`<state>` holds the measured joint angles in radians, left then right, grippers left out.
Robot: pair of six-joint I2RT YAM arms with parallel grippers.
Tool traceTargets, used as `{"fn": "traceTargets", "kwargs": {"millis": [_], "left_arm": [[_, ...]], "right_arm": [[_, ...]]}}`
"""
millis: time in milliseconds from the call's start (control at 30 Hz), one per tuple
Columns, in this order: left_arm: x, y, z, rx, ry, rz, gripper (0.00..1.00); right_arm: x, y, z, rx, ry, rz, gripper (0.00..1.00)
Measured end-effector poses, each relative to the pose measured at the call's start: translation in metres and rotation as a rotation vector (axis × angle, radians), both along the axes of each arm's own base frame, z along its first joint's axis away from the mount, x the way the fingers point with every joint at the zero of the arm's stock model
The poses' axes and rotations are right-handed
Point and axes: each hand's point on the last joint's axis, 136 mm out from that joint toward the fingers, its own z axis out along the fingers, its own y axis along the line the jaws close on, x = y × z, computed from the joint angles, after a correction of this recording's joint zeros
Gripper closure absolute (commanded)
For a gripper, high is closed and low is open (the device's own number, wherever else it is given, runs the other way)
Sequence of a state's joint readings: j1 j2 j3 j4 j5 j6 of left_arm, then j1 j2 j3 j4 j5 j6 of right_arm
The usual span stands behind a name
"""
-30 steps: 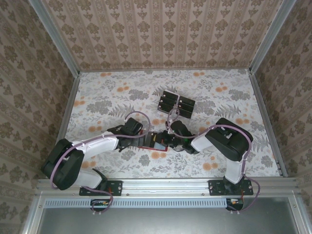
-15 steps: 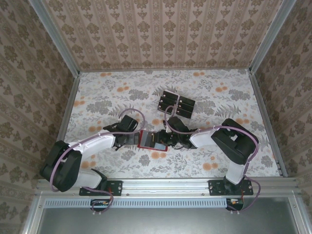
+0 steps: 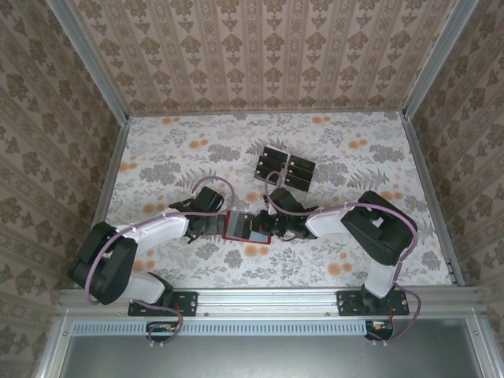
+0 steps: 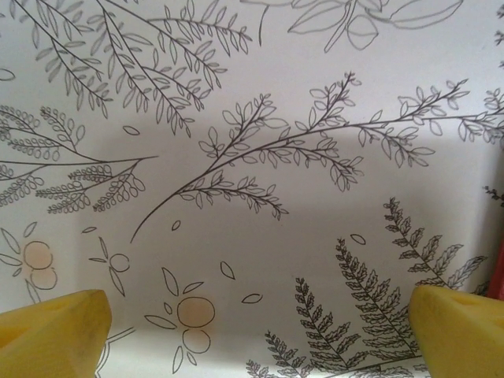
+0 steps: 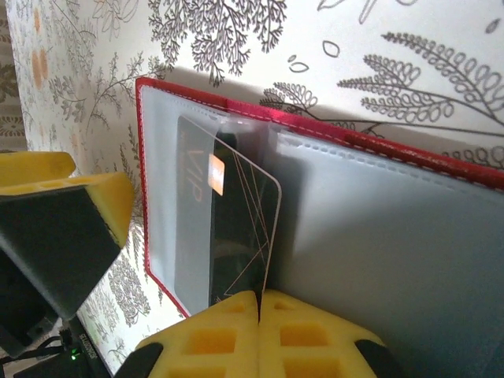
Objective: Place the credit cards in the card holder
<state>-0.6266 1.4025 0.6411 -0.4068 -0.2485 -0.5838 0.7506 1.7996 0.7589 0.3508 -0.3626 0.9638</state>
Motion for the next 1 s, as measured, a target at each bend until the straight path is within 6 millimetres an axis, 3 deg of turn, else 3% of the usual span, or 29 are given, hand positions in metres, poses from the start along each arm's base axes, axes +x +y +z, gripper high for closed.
{"fn": "traceTargets", "kwargs": {"millis": [833,1000], "left_arm": [[-0.003,-0.006,-0.005,-0.03,0.005,0.011,0.0],[-0.003,-0.007,-0.004,-0.029,0.002,0.011,0.0]], "right_arm": [[0.015,0.027,0.002,0.003,0.017,0.029,0.98],[0.016,0.032,0.003,-0.005,0.018,0.047,0.9]]}}
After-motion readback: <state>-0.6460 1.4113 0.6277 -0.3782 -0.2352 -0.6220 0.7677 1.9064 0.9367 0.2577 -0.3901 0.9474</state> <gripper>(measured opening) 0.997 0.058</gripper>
